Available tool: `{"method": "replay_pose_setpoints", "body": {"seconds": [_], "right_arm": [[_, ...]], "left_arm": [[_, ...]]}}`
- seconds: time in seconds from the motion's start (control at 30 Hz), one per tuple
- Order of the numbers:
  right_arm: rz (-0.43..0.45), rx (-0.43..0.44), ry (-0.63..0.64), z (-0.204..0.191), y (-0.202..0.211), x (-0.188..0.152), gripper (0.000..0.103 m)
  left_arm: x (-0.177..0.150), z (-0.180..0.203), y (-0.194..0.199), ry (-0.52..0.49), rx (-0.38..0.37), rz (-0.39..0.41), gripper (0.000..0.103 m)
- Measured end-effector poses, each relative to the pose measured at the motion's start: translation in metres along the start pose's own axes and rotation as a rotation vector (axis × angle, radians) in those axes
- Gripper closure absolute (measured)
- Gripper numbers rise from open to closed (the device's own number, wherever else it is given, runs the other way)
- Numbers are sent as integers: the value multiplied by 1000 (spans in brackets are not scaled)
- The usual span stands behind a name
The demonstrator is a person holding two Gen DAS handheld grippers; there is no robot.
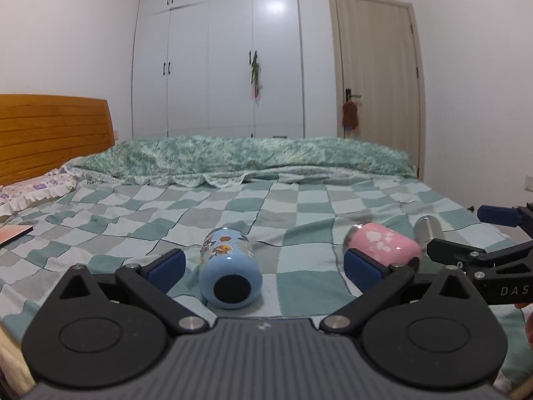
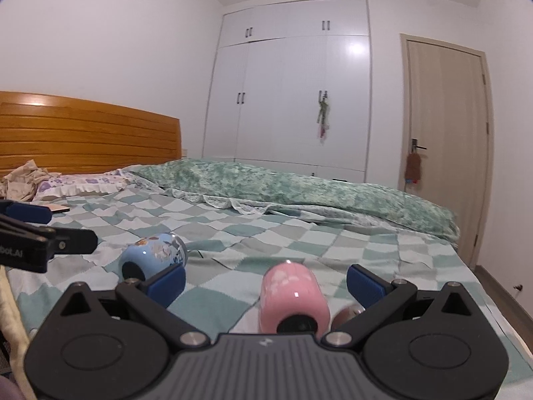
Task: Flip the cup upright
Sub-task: 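Move the left tool to the blue sticker tumbler and grasp its body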
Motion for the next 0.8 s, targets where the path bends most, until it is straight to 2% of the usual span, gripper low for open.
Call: {"method": "replay_pose_setpoints", "body": {"seconds": [0.23,0.43,0.63,0.8], "right_arm": [[-20,58,21,10,-52,15,0],[-50,109,68,15,-100,25,0],[-85,164,83,22,-142,34,0],[-154,199,90,24,-178,38,0]], "left_arm": [[23,-7,-47,11,8,-129,0],[36,-12,-103,7,57,-262,0],[43,-23,-164,-14,119,-432,0],[45,-36,-209,-36,131,-587,0]]}}
Point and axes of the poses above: each gripper's, at about its wrist camera, not at the fingertips, and y roughly against the way its jaws point, z to its right, x to its top, the point moved 1 cm from there along -y, roughly the way its jaws point, and after that the axes turned 1 degree about -z, right-handed, at the moved point
